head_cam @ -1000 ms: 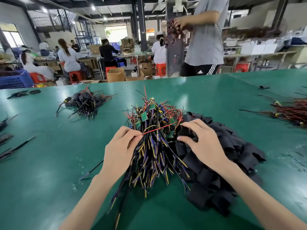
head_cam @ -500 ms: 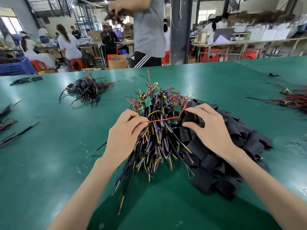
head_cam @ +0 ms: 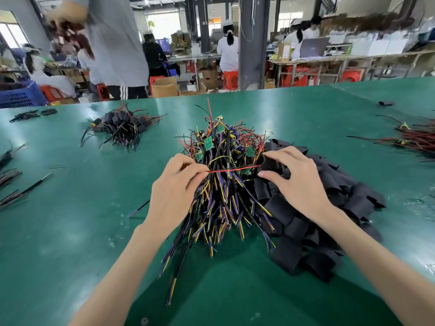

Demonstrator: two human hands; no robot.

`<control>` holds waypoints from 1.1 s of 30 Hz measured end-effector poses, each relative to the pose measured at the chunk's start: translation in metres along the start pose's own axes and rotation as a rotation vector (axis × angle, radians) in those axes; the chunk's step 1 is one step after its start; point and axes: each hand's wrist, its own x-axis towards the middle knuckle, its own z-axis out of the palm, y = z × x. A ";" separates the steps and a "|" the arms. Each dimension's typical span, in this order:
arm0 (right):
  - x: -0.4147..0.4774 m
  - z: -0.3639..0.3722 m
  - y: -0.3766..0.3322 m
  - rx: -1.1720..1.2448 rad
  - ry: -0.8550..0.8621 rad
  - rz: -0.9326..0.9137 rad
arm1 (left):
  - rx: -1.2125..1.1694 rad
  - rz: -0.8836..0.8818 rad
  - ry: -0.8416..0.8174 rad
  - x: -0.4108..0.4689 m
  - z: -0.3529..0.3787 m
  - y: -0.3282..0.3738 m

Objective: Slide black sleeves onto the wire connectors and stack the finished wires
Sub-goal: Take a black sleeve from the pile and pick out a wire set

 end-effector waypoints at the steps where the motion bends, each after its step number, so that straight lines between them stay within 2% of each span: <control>1: 0.000 0.000 0.000 -0.014 0.007 -0.012 | 0.004 -0.007 -0.003 0.000 0.000 0.001; 4: -0.002 -0.001 -0.001 -0.115 0.036 -0.100 | -0.039 0.002 -0.052 0.001 -0.003 0.002; 9: -0.006 0.001 -0.017 -0.385 0.075 -0.388 | -0.234 0.091 -0.272 -0.004 -0.002 0.018; 12: -0.010 0.005 -0.029 -0.413 0.064 -0.497 | -0.343 0.061 -0.262 -0.006 0.003 0.026; 19: -0.015 0.002 -0.036 -0.385 0.000 -0.491 | -0.465 -0.140 -0.239 -0.005 -0.003 0.035; 24: -0.016 0.003 -0.038 -0.377 0.034 -0.488 | -0.588 -0.296 -0.234 -0.001 -0.010 0.037; 27: -0.015 0.004 -0.036 -0.344 0.046 -0.472 | -0.633 -0.319 -0.276 -0.001 -0.009 0.039; 33: -0.013 0.002 -0.029 -0.225 -0.087 -0.508 | -0.649 -0.307 -0.256 -0.001 -0.006 0.036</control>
